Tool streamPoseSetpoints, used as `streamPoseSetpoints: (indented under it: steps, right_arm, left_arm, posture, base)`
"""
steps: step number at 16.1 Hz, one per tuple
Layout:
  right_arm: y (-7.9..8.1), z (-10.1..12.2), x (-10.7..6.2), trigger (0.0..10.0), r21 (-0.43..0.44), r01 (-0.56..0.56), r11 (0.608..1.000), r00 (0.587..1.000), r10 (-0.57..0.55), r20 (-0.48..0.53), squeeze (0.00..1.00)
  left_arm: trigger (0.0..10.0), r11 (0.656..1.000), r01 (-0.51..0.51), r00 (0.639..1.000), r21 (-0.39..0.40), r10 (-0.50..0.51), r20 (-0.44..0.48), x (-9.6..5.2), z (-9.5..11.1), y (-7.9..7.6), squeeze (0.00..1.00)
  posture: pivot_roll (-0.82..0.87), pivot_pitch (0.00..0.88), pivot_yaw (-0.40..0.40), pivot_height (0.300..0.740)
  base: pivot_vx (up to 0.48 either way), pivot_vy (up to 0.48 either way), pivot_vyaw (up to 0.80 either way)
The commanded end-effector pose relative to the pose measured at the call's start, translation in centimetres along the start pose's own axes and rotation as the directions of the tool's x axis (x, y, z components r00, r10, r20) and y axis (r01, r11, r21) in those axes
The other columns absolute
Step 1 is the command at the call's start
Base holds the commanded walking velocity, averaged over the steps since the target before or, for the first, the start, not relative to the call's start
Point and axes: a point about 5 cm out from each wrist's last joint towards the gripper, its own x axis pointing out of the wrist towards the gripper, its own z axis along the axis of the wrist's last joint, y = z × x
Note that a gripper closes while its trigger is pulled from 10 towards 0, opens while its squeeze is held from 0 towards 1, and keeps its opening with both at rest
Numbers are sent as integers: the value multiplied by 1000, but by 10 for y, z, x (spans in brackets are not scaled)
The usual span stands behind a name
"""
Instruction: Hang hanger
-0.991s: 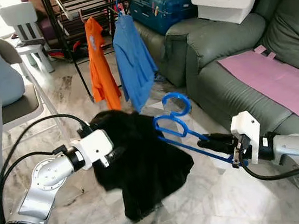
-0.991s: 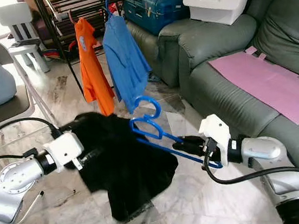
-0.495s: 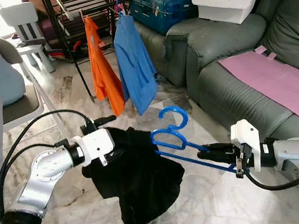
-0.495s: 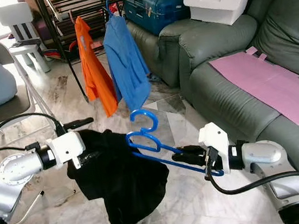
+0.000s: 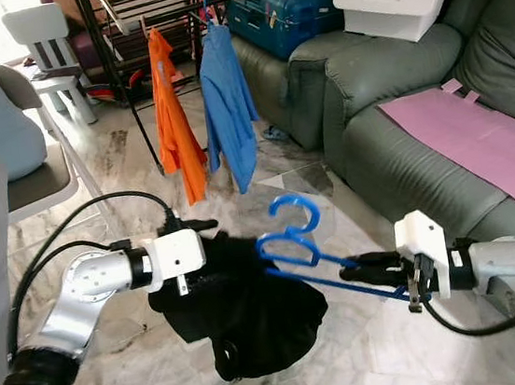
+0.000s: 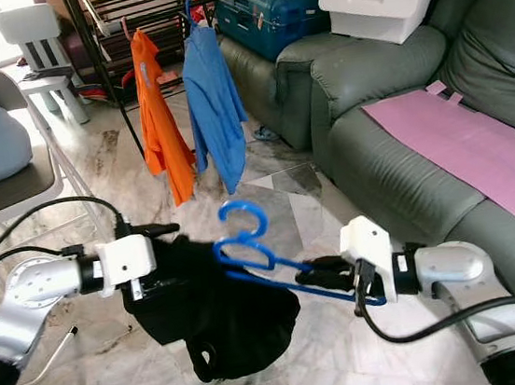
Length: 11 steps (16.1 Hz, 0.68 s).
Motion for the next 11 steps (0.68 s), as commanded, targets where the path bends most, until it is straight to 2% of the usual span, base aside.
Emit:
streamPoseSetpoints:
  steps: [1,4,7,11]
  right_arm:
    - [-1,12,1,10000,-74,-37,997,999,38,12,0]
    - [-2,11,-2,10000,-96,-48,994,999,47,-13,0]
    - [-3,11,-2,10000,-113,-55,992,998,53,-24,0]
    - [-3,7,-4,10000,-123,-61,991,998,56,-43,0]
  left_arm:
    - [0,1000,29,1000,5,-29,-5,3,1,1,0]
    - [0,992,122,992,-21,-122,-30,10,-1,0,0]
    - [0,984,173,983,-53,-176,-55,12,-6,2,0]
    - [0,975,211,973,-65,-216,-84,6,-8,9,0]
  posture:
    - [-124,42,34,740]
    - [-132,40,39,740]
    - [-137,40,40,740]
    - [-138,44,38,740]
  base:
    - [0,0,0]
    - [0,0,0]
    - [0,0,0]
    - [0,0,0]
